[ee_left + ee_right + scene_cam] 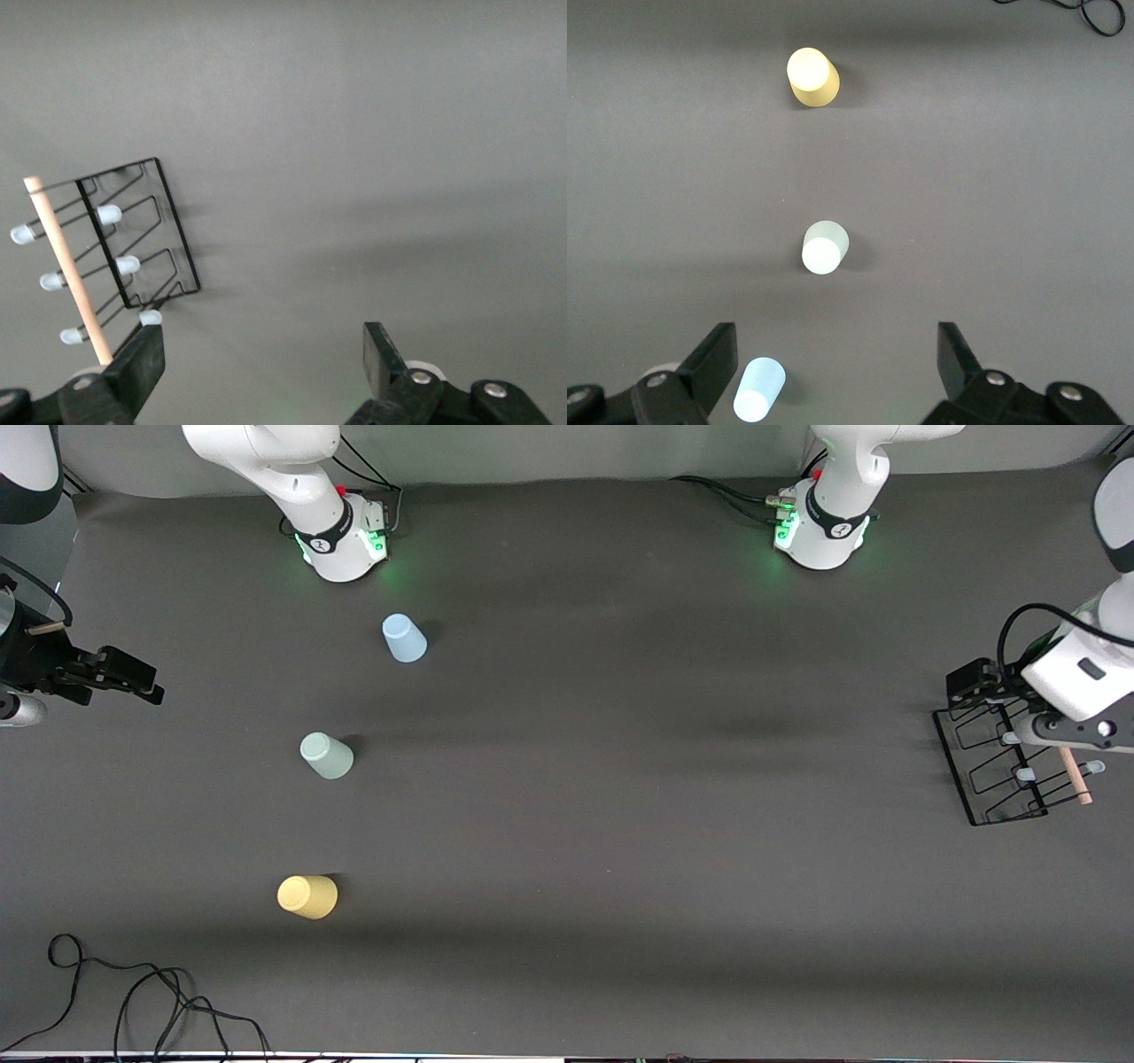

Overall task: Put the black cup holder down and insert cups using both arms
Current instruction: 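Grasp the black wire cup holder by its wooden rod with the left gripper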

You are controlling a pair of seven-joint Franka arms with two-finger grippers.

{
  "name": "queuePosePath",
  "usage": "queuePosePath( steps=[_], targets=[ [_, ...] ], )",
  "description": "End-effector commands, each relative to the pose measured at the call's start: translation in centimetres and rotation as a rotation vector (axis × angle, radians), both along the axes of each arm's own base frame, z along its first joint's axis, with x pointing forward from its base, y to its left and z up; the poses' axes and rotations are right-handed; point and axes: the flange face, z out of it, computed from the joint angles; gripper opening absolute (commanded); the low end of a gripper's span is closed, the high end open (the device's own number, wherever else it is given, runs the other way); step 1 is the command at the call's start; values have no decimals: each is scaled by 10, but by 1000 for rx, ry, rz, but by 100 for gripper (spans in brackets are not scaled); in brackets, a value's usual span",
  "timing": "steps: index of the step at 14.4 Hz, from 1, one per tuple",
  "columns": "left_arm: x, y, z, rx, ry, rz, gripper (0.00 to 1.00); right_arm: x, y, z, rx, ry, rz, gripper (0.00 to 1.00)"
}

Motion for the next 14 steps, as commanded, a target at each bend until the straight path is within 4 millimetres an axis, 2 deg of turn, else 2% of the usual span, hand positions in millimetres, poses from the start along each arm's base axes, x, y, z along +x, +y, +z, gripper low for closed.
queuePosePath(
  steps=[1,11,14],
  targets=[
    [-13,14,12,-57,-1,38,100,-5,1,11,19,-8,-3,100],
    [-13,10,10,-42,5,29,100,-5,-2,12,19,-10,-9,100],
    [-16,18,9,0,30,37,100,-5,-3,11,19,-7,-11,100]
  ],
)
